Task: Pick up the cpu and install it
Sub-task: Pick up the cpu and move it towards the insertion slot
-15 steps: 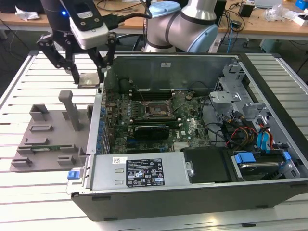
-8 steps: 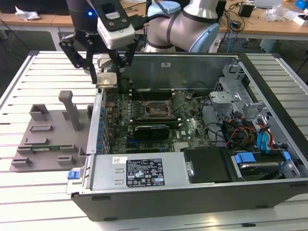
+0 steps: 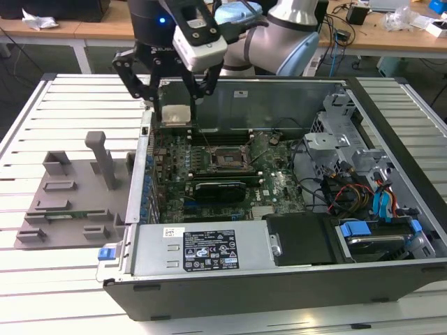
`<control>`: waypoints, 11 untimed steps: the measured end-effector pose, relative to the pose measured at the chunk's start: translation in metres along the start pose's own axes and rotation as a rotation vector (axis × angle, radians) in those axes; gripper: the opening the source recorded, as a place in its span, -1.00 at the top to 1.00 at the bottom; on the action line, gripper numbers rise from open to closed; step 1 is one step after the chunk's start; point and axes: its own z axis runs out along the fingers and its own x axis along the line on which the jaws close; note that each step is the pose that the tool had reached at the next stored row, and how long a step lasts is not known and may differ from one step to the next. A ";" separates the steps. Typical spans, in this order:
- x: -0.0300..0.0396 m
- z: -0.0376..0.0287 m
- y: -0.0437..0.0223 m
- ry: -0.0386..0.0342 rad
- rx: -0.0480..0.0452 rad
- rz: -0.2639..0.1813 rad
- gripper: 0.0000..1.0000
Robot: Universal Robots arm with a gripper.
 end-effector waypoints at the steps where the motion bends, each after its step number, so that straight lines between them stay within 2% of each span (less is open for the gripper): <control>1: -0.0057 0.0005 0.0002 0.0011 -0.0002 0.000 -0.09; 7: -0.0249 0.0045 0.0022 0.0081 -0.0002 0.000 -0.09; 11: -0.0482 0.0089 0.0098 0.0113 0.0006 0.000 -0.09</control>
